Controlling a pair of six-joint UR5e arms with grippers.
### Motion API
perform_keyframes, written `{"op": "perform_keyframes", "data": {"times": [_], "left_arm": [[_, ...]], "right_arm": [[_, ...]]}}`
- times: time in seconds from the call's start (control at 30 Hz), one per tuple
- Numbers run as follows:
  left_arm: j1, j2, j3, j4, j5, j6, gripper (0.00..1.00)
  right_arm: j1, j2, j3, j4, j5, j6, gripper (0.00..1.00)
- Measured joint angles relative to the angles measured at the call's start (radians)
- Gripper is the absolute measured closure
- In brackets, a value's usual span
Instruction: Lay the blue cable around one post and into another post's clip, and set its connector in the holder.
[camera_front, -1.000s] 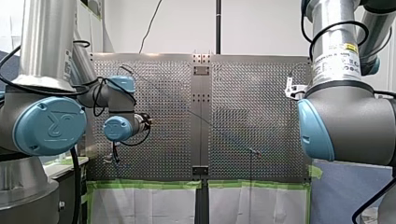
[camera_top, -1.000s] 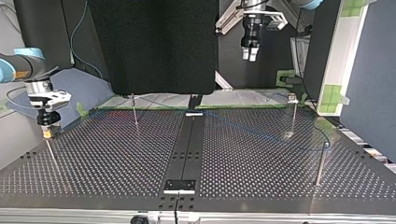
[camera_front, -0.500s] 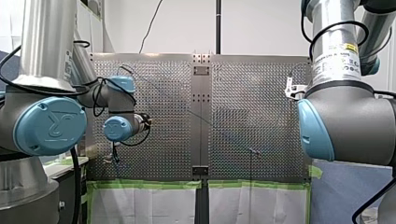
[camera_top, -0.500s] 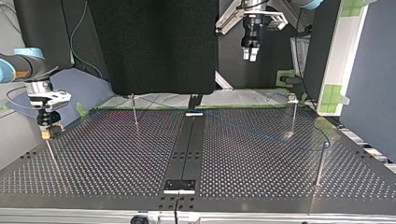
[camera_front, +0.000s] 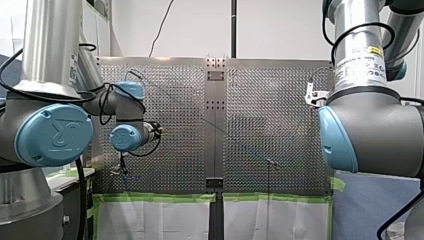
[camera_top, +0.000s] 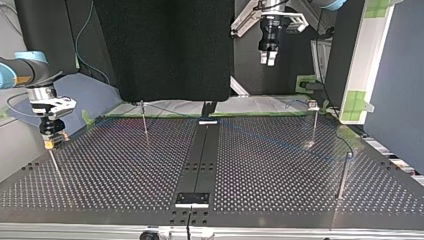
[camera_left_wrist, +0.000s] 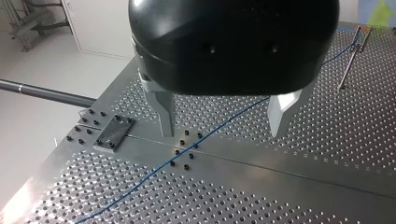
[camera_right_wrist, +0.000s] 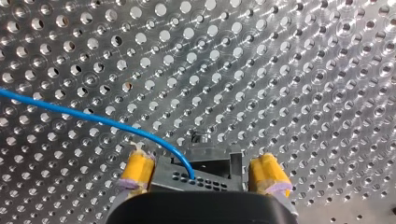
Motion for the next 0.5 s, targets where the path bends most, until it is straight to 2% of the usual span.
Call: {"op": "perform_keyframes", "data": {"times": [0.5], "left_arm": [[0.005, -0.01, -0.02, 0.029, 0.028, 0.001, 0.02]], "right_arm": [[0.0, 0.0, 0.0, 0.0, 0.0, 0.0, 0.0]]}}
